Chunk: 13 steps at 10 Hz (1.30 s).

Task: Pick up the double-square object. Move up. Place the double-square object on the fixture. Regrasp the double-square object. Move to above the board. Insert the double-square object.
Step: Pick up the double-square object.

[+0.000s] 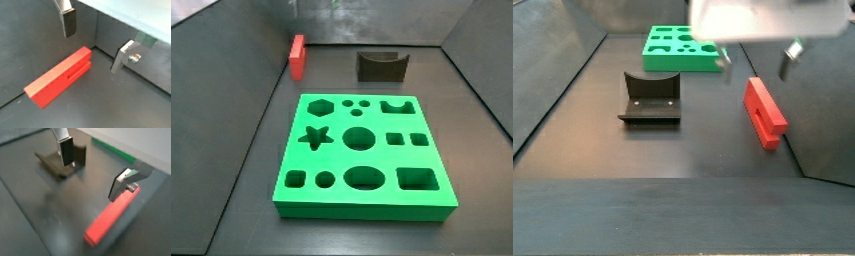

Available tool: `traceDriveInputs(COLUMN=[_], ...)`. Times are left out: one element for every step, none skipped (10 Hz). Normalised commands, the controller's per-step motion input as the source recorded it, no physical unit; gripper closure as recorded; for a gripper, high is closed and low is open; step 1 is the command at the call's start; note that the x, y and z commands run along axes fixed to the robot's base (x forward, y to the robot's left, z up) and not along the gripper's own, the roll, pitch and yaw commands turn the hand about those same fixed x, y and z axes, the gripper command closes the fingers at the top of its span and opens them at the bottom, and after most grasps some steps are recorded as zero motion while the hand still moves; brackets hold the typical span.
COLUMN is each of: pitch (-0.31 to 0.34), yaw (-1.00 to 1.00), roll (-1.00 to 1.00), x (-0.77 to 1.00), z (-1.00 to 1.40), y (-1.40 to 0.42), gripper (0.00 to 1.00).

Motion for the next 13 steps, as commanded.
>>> traceDriveInputs(pitch=[-0.101, -0.114, -0.117, -0.08, -0.049, -0.06, -0.059, -0.074, -0.05, -0.057, -0.073, -0.101, -0.176], yaw=[0.03, 0.01, 0.05, 0.06, 0.06, 0.07, 0.06, 0.03, 0.0, 0.0, 0.0, 0.0, 0.0], roll=[0.22, 0.12, 0.02, 0.03, 0.05, 0.0, 0.0, 0.02, 0.04, 0.04, 0.05, 0.03, 0.0], x=[-0.57, -0.31, -0.04, 0.0, 0.0, 0.0, 0.0, 0.0, 0.0, -0.02, -0.05, -0.02, 0.0], z=[-0.86, -0.81, -0.81, -0.89, -0.96, -0.91, -1.0, -1.0, -1.0, -1.0, -1.0, -1.0, -0.91], y=[0.1, 0.06, 0.13, 0.14, 0.14, 0.23, 0.17, 0.1, 0.06, 0.02, 0.0, 0.0, 0.0], gripper=[0.0, 0.0, 0.0, 0.0, 0.0, 0.0, 0.0, 0.0, 0.0, 0.0, 0.0, 0.0, 0.0])
